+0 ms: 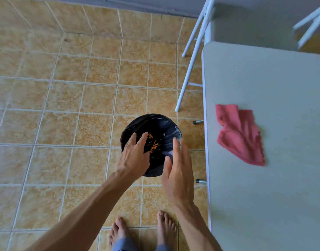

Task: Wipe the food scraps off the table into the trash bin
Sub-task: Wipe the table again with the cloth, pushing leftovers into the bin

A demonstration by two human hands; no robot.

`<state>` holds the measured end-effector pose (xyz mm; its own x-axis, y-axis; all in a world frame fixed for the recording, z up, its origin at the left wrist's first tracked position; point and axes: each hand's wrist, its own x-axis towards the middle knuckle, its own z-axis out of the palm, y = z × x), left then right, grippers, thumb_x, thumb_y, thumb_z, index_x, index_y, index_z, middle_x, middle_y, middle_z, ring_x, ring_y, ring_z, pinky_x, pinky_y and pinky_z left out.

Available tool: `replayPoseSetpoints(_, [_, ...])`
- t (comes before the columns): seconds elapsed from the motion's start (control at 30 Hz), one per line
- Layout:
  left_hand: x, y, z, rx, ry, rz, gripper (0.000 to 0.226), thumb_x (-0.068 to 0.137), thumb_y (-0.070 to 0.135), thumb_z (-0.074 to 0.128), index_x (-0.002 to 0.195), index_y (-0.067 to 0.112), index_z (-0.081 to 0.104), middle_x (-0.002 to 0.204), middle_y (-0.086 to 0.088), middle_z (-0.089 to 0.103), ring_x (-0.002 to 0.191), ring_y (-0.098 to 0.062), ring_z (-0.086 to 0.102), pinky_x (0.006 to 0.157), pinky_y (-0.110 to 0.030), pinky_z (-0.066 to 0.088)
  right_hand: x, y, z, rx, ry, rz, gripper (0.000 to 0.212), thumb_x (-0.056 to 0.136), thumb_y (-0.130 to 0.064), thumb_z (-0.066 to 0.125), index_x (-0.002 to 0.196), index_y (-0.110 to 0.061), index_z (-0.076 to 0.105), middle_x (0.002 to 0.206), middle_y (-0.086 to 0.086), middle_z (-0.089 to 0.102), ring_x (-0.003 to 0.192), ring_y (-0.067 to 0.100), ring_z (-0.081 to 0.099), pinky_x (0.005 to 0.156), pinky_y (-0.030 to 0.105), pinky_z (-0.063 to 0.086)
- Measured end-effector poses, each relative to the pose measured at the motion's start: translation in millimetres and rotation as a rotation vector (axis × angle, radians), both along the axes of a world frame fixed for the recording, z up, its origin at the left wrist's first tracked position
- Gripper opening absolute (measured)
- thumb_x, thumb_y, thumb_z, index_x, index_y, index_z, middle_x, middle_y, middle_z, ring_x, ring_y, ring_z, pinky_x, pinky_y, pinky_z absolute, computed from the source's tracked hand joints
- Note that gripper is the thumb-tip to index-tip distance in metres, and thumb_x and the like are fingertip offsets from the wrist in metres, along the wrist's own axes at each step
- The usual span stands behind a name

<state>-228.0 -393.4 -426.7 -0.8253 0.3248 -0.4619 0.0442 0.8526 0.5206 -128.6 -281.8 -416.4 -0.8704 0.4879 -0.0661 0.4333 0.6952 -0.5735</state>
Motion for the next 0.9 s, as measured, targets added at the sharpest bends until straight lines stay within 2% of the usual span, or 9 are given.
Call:
replayPoseSetpoints(0.13, [16.4,36.8,58.1,0.085,0.022,-0.020,0.071,0.098,0.018,0.048,0.158,0.024,0.011,0.164,-0.008,0.015,0.149,-0.026,0.021,0.112,-0.037,0.034,15.0,25.1,57.7,0.058,0.103,-0.033,0.049,0.105,-0.025,0.040,0.153,-0.022,0.038,0.160,-0.003,0.039,0.149,0.008,0.032,0.120,0.015,0.023])
replayPoseSetpoints(0.3, [34.4,89.6,95.1,0.215,0.149,-0.093,0.063,0.101,0.017,0.036,0.158,0.014,0.008,0.166,-0.005,0.007,0.153,-0.019,0.005,0.120,-0.026,0.012,19.3,81.7,95.0,0.181,0.246,-0.060,0.043,0.103,-0.016,0.045,0.145,-0.012,0.051,0.150,0.001,0.053,0.142,0.013,0.046,0.111,0.035,0.046])
replayPoseSetpoints(0.43, [48.6,128.5,95.2,0.230,0.183,-0.088,0.061,0.101,0.013,0.028,0.158,0.010,0.005,0.166,-0.003,0.000,0.153,-0.016,-0.006,0.124,-0.037,0.008,11.4,133.8,85.8,0.286,0.263,-0.036,0.043,0.102,-0.012,0.048,0.144,-0.009,0.053,0.151,0.004,0.052,0.144,0.017,0.044,0.117,0.036,0.040])
replayPoseSetpoints(0.53, [58.9,155.0,91.7,0.207,0.199,-0.040,0.061,0.101,0.008,0.021,0.158,0.011,-0.001,0.165,-0.001,-0.010,0.150,-0.011,-0.018,0.124,-0.037,-0.001,-2.6,168.9,68.6,0.341,0.218,0.073,0.046,0.104,-0.020,0.047,0.150,-0.012,0.046,0.155,0.004,0.047,0.148,0.017,0.036,0.116,0.044,0.041])
replayPoseSetpoints(0.63, [68.5,175.7,84.4,0.184,0.239,0.026,0.061,0.098,0.022,0.006,0.158,0.013,-0.003,0.165,-0.001,-0.013,0.149,-0.011,-0.023,0.123,-0.037,-0.009,-21.1,190.3,56.1,0.352,0.135,0.202,0.049,0.106,-0.036,0.037,0.150,-0.017,0.046,0.158,0.005,0.044,0.149,0.021,0.036,0.116,0.046,0.040])
replayPoseSetpoints(0.7, [76.4,186.1,73.2,0.163,0.257,0.072,0.063,0.097,0.027,0.002,0.158,0.014,-0.001,0.165,-0.001,-0.013,0.149,-0.011,-0.022,0.123,-0.042,-0.006,-28.6,203.1,48.6,0.374,0.136,0.415,0.047,0.107,-0.039,0.034,0.147,-0.022,0.051,0.159,0.005,0.042,0.148,0.025,0.038,0.119,0.050,0.034])
replayPoseSetpoints(0.77, [84.5,193.3,60.2,0.103,0.290,0.086,0.058,0.102,0.023,0.012,0.158,0.011,0.002,0.165,-0.003,-0.012,0.150,-0.013,-0.019,0.123,-0.047,-0.002,-42.7,229.4,41.1,0.412,0.155,0.600,0.045,0.107,-0.040,0.035,0.146,-0.027,0.052,0.160,0.004,0.040,0.149,0.026,0.036,0.120,0.052,0.030])
replayPoseSetpoints(0.83, [88.5,198.3,53.7,0.052,0.348,0.115,0.056,0.105,0.025,0.017,0.157,0.008,0.007,0.166,-0.004,-0.007,0.152,-0.017,-0.012,0.123,-0.047,0.001,-65.7,260.0,40.0,0.462,0.139,0.553,0.045,0.106,-0.043,0.035,0.147,-0.030,0.050,0.160,0.005,0.039,0.149,0.029,0.035,0.121,0.053,0.027])
replayPoseSetpoints(0.9, [89.2,202.0,50.9,0.018,0.386,0.146,0.057,0.105,0.029,0.016,0.157,0.007,0.011,0.166,-0.004,-0.001,0.153,-0.018,-0.007,0.122,-0.046,0.002,-89.7,270.0,42.1,0.473,0.089,0.317,0.048,0.106,-0.043,0.033,0.149,-0.027,0.048,0.160,0.009,0.040,0.147,0.034,0.037,0.121,0.054,0.026])
